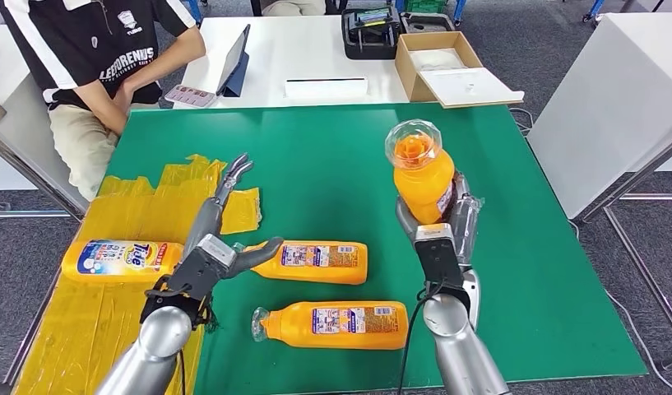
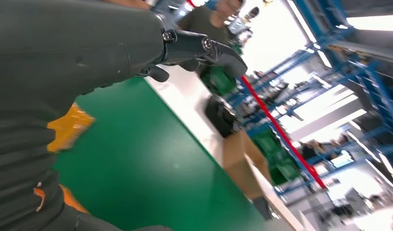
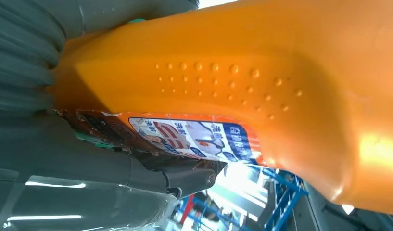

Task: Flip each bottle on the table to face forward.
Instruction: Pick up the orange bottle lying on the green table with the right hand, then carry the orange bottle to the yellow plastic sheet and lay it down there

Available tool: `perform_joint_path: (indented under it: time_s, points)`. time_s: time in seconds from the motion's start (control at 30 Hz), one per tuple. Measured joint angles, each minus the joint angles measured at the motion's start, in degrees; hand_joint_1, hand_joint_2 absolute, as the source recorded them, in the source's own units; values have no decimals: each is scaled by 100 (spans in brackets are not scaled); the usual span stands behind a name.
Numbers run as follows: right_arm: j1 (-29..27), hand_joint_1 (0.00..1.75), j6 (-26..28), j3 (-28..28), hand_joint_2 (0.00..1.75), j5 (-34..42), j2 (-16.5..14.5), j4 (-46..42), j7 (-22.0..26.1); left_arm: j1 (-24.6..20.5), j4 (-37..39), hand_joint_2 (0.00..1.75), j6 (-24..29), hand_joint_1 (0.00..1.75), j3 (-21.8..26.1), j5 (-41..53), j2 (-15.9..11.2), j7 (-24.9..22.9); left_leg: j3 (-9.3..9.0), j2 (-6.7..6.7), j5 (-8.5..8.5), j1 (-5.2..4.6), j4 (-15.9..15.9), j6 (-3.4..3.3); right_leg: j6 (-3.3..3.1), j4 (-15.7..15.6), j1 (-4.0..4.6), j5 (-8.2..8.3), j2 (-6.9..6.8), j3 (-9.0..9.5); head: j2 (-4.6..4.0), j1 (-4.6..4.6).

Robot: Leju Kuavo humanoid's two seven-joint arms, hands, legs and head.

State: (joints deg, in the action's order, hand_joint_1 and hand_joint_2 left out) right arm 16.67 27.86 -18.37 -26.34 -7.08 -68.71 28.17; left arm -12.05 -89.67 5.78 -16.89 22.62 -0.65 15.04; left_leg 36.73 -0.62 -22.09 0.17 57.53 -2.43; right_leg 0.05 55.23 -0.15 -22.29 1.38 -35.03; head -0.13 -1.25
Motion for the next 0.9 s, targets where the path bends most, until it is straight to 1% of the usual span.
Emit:
perform_joint_path:
  time_s: [0.17, 0.23, 0.3, 0.6, 0.9]
  points:
    - [155, 175, -63, -152, 175, 246, -119, 334, 391, -339, 136, 175, -161, 0, -244, -292, 66, -50, 1, 1, 0, 0, 1, 0, 0, 0, 0, 0, -1, -2, 0, 1]
    - [165, 175, -62, -234, 175, 318, -164, 397, 596, -454, 219, 175, -250, 0, -298, -448, 119, -39, 3, 1, -1, 0, 1, 0, 0, 0, 0, 0, 0, -4, 0, 2]
    - [163, 175, -60, -314, 175, 333, -191, 414, 704, -554, 295, 175, -325, 0, -320, -586, 172, -13, 5, 1, -1, 0, 1, 0, 0, 0, 0, 0, 0, -6, 0, 1]
    - [231, 175, -251, -552, 175, 216, -286, 570, 749, -895, 543, 175, -547, 0, -356, -955, 297, 67, 6, 2, -1, 1, 1, 1, -1, 0, 0, 0, 1, -8, 0, 1]
    - [403, 175, -256, -719, 175, 2, -409, 833, 817, -1025, 776, 175, -590, 0, -374, -1068, 403, 138, 7, 3, 0, 0, 1, 1, -1, 1, 0, 0, 1, -8, 0, 1]
